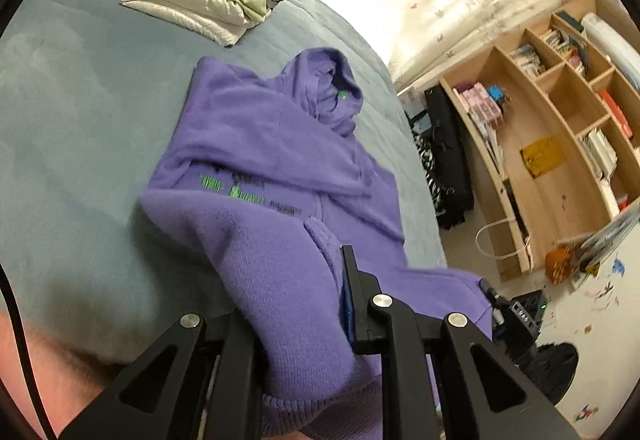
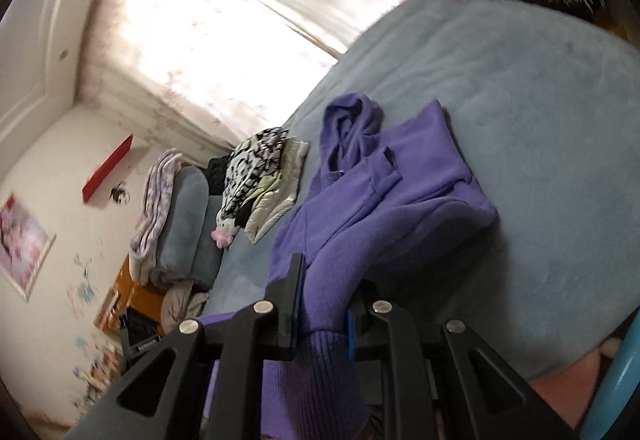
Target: Fold large clothes
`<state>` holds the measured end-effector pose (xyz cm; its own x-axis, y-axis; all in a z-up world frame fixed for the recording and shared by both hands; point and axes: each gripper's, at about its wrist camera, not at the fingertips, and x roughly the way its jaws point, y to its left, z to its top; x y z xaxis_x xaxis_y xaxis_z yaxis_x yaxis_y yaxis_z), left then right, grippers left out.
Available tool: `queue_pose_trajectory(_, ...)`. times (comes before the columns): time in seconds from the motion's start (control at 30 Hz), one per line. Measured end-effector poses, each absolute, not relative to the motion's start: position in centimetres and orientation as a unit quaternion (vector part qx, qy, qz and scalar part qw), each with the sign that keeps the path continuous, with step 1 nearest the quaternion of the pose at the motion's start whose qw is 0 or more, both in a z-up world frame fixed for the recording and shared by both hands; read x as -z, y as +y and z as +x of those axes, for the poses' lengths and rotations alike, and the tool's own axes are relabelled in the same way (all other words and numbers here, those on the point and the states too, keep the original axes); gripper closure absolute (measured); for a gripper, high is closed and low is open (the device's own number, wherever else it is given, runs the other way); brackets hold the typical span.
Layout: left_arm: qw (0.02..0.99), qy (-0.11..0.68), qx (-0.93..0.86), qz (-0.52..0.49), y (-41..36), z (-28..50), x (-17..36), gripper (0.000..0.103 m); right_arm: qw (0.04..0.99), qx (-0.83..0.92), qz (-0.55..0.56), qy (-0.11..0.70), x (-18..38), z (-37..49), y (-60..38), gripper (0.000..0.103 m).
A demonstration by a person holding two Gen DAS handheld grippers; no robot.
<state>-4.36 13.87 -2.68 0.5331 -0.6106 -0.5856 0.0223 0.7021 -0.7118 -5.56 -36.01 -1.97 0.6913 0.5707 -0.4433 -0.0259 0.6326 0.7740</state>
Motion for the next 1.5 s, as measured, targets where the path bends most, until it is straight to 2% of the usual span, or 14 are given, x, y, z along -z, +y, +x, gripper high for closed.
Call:
queue_pose_trajectory(0.23, 0.813, 0.437, 0.179, -0.340, 13.6, 5.1, 3.1, 0.087, 0.828, -0.154, 0.403, 0.358, 2.2, 3.2, -36.0, 0.085)
queue_pose_trajectory(0.33, 0.803, 0.451, 0.169, -0.350, 13.6, 10.5, 4.3, 0.081, 0.823, -0.135, 0.402, 0.378, 3.0, 7.7, -35.9, 0.082)
queue_pose_trajectory(0.4, 0.790, 0.466, 0.163, -0.363, 13.8, 13.5, 5.3, 0.071, 0.809, -0.117, 0.415, 0.400, 4.0, 11.2, -35.9, 0.077)
queue_pose_trajectory(0.47, 0.774, 0.483, 0.161, -0.377, 13.9, 16.8, 6.7, 0.061, 0.786, -0.112, 0.443, 0.416, 5.4, 14.1, -36.1, 0.059)
queue_pose_trajectory(0.5, 0.770, 0.487, 0.158, -0.380, 13.9, 17.8, 7.2, 0.060, 0.776, -0.113, 0.458, 0.419, 6.0, 15.1, -36.2, 0.052)
queue_pose_trajectory(0.53, 0.764, 0.495, 0.157, -0.384, 13.9, 18.9, 7.8, 0.057, 0.768, -0.115, 0.471, 0.417, 6.5, 15.9, -36.3, 0.041)
queue_pose_trajectory(0.57, 0.756, 0.500, 0.162, -0.390, 13.8, 19.9, 8.5, 0.047, 0.767, -0.115, 0.480, 0.411, 6.8, 16.9, -36.5, 0.034)
queue_pose_trajectory(0.8, 0.769, 0.476, 0.142, -0.402, 14.9, 22.7, 9.6, 0.010, 0.786, -0.105, 0.439, 0.421, 8.3, 19.4, -36.2, 0.033)
queue_pose_trajectory(0.93, 0.792, 0.475, 0.112, -0.366, 16.0, 23.6, 9.3, 0.009, 0.804, -0.080, 0.400, 0.433, 9.7, 19.9, -36.5, 0.033)
queue_pose_trajectory(1.17, 0.832, 0.501, 0.058, -0.233, 14.9, 25.1, 11.2, 0.012, 0.848, -0.048, 0.292, 0.440, 10.8, 22.0, -36.9, 0.033)
queue_pose_trajectory(1.23, 0.840, 0.504, 0.052, -0.197, 14.3, 25.6, 11.8, 0.019, 0.853, -0.055, 0.262, 0.447, 11.0, 23.0, -36.4, 0.033)
queue_pose_trajectory(1.3, 0.843, 0.508, 0.052, -0.169, 13.6, 26.3, 12.4, 0.033, 0.856, -0.059, 0.240, 0.454, 11.5, 24.1, -35.9, 0.033)
queue_pose_trajectory(1.37, 0.844, 0.512, 0.052, -0.153, 13.5, 26.8, 13.0, 0.041, 0.857, -0.065, 0.221, 0.461, 12.0, 25.3, -35.2, 0.033)
queue_pose_trajectory(1.5, 0.853, 0.510, 0.036, -0.106, 12.4, 27.7, 13.7, 0.050, 0.854, -0.057, 0.186, 0.482, 13.3, 27.1, -34.1, 0.037)
